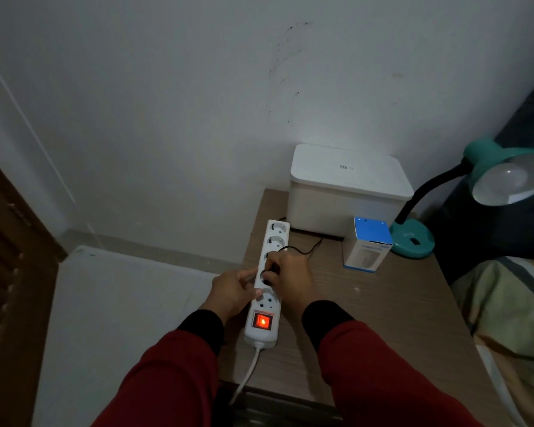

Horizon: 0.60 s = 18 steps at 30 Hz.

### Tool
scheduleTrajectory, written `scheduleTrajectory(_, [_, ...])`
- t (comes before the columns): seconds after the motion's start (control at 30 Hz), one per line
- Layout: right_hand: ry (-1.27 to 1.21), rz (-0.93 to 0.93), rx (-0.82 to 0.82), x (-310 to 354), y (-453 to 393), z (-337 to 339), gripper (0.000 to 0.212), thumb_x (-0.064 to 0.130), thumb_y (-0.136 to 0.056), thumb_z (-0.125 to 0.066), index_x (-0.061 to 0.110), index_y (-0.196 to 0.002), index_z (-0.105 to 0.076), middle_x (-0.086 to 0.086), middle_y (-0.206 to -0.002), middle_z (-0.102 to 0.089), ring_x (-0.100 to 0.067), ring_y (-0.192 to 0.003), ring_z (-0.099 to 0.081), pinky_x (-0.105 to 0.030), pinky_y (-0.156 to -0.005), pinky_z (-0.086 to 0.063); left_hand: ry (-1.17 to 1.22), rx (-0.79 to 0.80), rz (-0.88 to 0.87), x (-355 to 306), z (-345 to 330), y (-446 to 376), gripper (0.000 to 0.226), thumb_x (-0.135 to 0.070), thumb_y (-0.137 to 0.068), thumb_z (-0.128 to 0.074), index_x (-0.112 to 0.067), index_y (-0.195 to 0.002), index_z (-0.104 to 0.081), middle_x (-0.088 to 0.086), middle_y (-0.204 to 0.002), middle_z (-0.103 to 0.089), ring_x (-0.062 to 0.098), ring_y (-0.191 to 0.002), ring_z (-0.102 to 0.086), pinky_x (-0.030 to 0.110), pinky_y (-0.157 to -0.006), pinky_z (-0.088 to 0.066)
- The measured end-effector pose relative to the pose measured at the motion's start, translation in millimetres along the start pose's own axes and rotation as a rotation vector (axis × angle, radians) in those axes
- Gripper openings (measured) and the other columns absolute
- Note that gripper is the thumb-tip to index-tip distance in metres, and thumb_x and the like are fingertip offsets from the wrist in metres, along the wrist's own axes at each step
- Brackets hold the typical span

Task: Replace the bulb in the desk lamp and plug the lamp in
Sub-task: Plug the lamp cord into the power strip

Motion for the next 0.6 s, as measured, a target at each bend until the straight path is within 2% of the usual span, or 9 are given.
scheduleTrajectory(0.1, [0.017,0.001,0.004,-3,0,-4,0.011,0.013,-0.08,-0.066,0.005,-0.086,-0.07,-0.01,-0.093,-0.071,-0.022,-0.088,-0.065,-0.034,-0.078,-0.054,0.007,0.004,0.01,1,0,-1,0.051,-0.018,-0.085,-0.066,-0.03,-0.133,-0.052,0.001,-0.101,-0.068,0.009,-0.097,-0.057,0.017,-0.086,-0.038])
scheduleTrajectory(0.2, [0.03,-0.001,0.011,-3,-1,-4,0.011,0.013,-0.08,-0.065,0.005,-0.086,-0.069,-0.01,-0.093,-0.071,-0.023,-0.088,-0.065,-0.036,-0.077,-0.054,-0.015,0.0,0.0,-2,0,1,0.051,-0.018,-0.086,-0.065,-0.029,-0.134,-0.05,0.003,-0.103,-0.068,0.008,-0.097,-0.055,0.016,-0.086,-0.036])
scheduleTrajectory(0.27, [0.043,-0.015,0.053,-2,-2,-2,0.012,0.013,-0.08,-0.064,0.005,-0.088,-0.069,-0.01,-0.095,-0.07,-0.023,-0.089,-0.065,-0.035,-0.077,-0.054,-0.034,-0.009,0.002,-5,0,4,0.051,-0.017,-0.087,-0.064,-0.028,-0.135,-0.049,0.006,-0.117,-0.067,0.012,-0.108,-0.057,0.016,-0.087,-0.036])
scheduleTrajectory(0.33, [0.053,-0.033,0.116,0,-1,3,0.015,0.014,-0.08,-0.065,0.006,-0.092,-0.069,-0.011,-0.1,-0.07,-0.024,-0.094,-0.065,-0.035,-0.08,-0.054,-0.069,-0.022,-0.006,-9,-1,7,0.051,-0.016,-0.088,-0.063,-0.026,-0.136,-0.049,0.006,-0.126,-0.064,0.016,-0.119,-0.056,0.018,-0.095,-0.039])
scheduleTrajectory(0.4, [0.08,-0.033,0.181,1,0,12,0.025,0.013,-0.08,-0.065,0.011,-0.105,-0.069,-0.011,-0.11,-0.068,-0.026,-0.103,-0.064,-0.036,-0.087,-0.053,-0.127,-0.028,-0.021,-14,-2,10,0.049,-0.015,-0.089,-0.061,-0.025,-0.136,-0.049,0.005,-0.129,-0.062,0.016,-0.121,-0.055,0.021,-0.101,-0.039])
scheduleTrajectory(0.43, [0.118,-0.03,0.213,-1,0,16,0.036,0.012,-0.081,-0.064,0.016,-0.116,-0.065,-0.01,-0.117,-0.066,-0.026,-0.108,-0.062,-0.035,-0.091,-0.052,-0.163,-0.023,-0.023,-15,-2,10,0.048,-0.015,-0.09,-0.06,-0.025,-0.136,-0.049,0.004,-0.129,-0.062,0.016,-0.121,-0.055,0.022,-0.101,-0.039])
scheduleTrajectory(0.5, [0.168,-0.044,0.258,-6,4,27,0.06,0.011,-0.082,-0.062,0.03,-0.137,-0.046,-0.009,-0.127,-0.061,-0.025,-0.113,-0.06,-0.036,-0.094,-0.051,-0.238,-0.008,-0.016,-17,-3,11,0.045,-0.017,-0.09,-0.059,-0.023,-0.134,-0.052,0.005,-0.128,-0.063,0.018,-0.121,-0.055,0.022,-0.1,-0.039])
scheduleTrajectory(0.57, [0.11,-0.113,0.304,-10,9,40,0.077,0.01,-0.084,-0.062,0.039,-0.145,-0.027,-0.007,-0.135,-0.056,-0.024,-0.116,-0.058,-0.036,-0.097,-0.05,-0.309,0.005,0.009,-18,-3,11,0.044,-0.023,-0.089,-0.059,-0.02,-0.132,-0.054,0.005,-0.129,-0.061,0.02,-0.121,-0.055,0.024,-0.099,-0.04])
scheduleTrajectory(0.6, [0.096,-0.145,0.32,-12,10,48,0.079,0.01,-0.084,-0.062,0.038,-0.147,-0.023,-0.007,-0.138,-0.053,-0.024,-0.118,-0.057,-0.035,-0.099,-0.048,-0.353,0.015,0.026,-20,-3,11,0.044,-0.025,-0.089,-0.059,-0.019,-0.131,-0.054,0.005,-0.131,-0.06,0.021,-0.122,-0.054,0.025,-0.1,-0.04])
Point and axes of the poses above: each hand's wrist, its own y-axis away from the middle knuckle, its own z-axis out of the back of the hand, x = y × z, the point moved 1 cm from there along -y, towards the middle knuckle
